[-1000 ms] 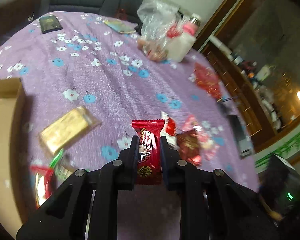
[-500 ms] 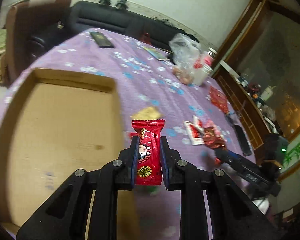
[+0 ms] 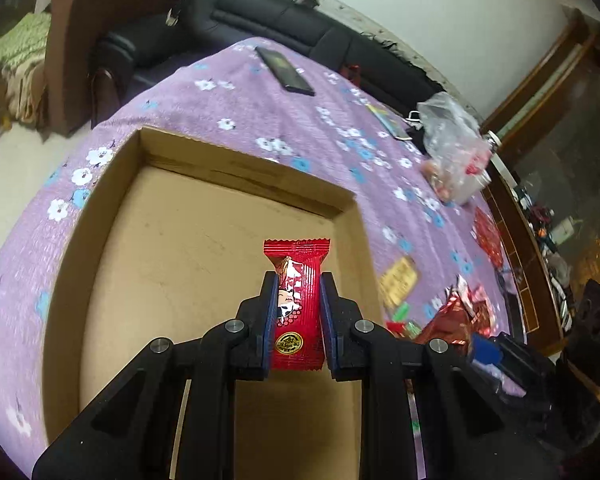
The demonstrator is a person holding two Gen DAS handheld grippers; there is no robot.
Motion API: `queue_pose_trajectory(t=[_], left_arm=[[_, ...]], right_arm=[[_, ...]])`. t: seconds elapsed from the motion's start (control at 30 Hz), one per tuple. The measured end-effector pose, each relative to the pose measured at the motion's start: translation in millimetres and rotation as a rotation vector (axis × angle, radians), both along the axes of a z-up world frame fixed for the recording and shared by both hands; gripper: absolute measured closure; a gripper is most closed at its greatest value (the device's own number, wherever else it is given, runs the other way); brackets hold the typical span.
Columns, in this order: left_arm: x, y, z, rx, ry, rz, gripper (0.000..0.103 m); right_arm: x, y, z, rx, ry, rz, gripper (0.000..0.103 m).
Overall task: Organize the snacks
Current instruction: 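Carry both packets over the cardboard box and open both grippers to drop them, then grasp the white packet with the left gripper while the right gripper grasps a green-wrapped candy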
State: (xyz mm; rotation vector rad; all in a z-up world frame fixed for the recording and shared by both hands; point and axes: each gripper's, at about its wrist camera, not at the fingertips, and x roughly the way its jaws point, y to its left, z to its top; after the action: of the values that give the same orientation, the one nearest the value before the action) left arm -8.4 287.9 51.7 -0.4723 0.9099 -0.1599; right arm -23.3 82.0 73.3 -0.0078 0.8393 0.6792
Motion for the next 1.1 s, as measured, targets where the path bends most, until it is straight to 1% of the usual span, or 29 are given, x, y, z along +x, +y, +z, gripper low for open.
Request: queue_pose_trajectory(t=[0.17,0.33,0.4,0.43,0.53,0.6,0.7,0.8,0.87,0.93,0.97,1.03,1.1], left_arm=[[23,17,-10,-0.011,0.038,0.025,0.084],[31,30,-16,-0.028,0.042,0.05,0.084],[31,33,-17,-0.04,0.038,0.046,0.084],[32,34,-17,-0.043,0.04,0.047,0.084],[31,37,-18,-0.05,0.056,0.055,0.084],[28,38,-14,-0.069,0.048,0.056,0.084],[13,38,1,-0.077,0.011,0.064,0.084],[-9,37,18,-0.096,-0.039,0.062,0.084],[-25,34,27,-0.111,-0.067,0.062,0.084],[-41,29,30,-0.131,-0.083,0.058,0.075],[-46,25,31,-0.14,-0.088,0.054,0.072],[-57,17,31,-0.146,-0.091,0.046,0.071],[-66,6,32,-0.144,-0.093,0.035,0.071]], right_arm=[[25,39,-8,-0.049,0.002,0.027,0.063],[45,60,-20,-0.075,0.019,0.03,0.062],[49,64,-22,-0.081,0.015,0.025,0.061],[51,64,-23,-0.08,0.02,0.014,0.058],[54,60,-20,-0.046,0.034,0.004,0.054],[53,52,-12,-0.016,0.027,-0.008,0.053],[51,29,4,0.024,0.004,-0.04,0.05],[52,4,10,0.022,-0.009,-0.091,0.049],[55,-11,5,-0.013,-0.006,-0.134,0.049],[61,-20,-6,-0.046,0.023,-0.164,0.049],[64,-22,-13,-0.056,0.044,-0.172,0.049],[70,-21,-23,-0.083,0.059,-0.19,0.049],[77,-15,-29,-0.13,0.038,-0.22,0.049]])
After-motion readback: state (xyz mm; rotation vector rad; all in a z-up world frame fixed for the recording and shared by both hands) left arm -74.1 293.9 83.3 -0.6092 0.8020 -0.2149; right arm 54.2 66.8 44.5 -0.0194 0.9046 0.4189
